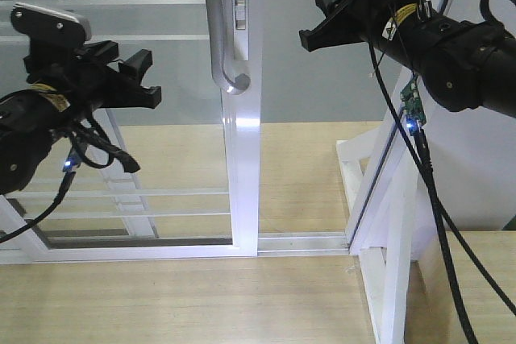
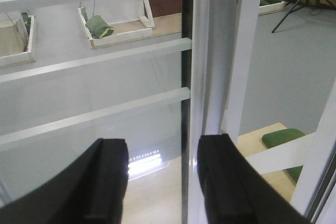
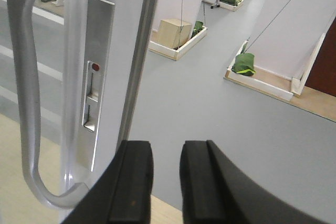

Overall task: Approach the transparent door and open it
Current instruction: 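Grasp the grey door handle with the left gripper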

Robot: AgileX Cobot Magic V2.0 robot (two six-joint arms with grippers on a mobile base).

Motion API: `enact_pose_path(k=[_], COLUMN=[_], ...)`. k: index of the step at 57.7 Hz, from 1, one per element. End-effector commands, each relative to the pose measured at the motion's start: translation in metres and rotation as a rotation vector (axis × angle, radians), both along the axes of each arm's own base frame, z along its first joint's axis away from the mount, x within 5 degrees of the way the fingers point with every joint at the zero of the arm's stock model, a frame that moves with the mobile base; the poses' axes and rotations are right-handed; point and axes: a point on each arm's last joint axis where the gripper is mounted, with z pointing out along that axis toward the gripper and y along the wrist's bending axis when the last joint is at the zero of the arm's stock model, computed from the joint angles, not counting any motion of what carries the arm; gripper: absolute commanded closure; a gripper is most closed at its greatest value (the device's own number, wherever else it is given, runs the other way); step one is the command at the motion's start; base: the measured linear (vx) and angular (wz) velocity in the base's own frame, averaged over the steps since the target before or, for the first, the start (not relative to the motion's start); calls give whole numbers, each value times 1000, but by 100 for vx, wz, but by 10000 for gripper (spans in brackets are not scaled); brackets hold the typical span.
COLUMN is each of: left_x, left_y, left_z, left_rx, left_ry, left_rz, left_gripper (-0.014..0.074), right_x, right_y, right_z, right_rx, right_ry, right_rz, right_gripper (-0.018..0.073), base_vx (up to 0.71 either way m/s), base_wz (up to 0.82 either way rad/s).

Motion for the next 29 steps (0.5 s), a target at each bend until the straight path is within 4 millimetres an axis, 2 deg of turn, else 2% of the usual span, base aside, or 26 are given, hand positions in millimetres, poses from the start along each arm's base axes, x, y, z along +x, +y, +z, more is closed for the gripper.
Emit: enact_pose_path(k=[1,15,29], left_x=[15,58,81], left_y=[-9,-26,-44], left_z=[28,32,33], left_rx=[-92,-157,-203], left_ry=[-138,-151,-162], left_rz=[-5,-3,-30], left_gripper=[153,153,153], right_x=[-7,-9,-9], right_y=[-4,-5,-5], right_z=[38,41,41], right_rx=[33,19,0], right_ry=[-150,-165,-179], right_rz=[7,9,13], right_gripper=[314,314,314], base_vx=[0,0,0], base_wz=[0,0,0])
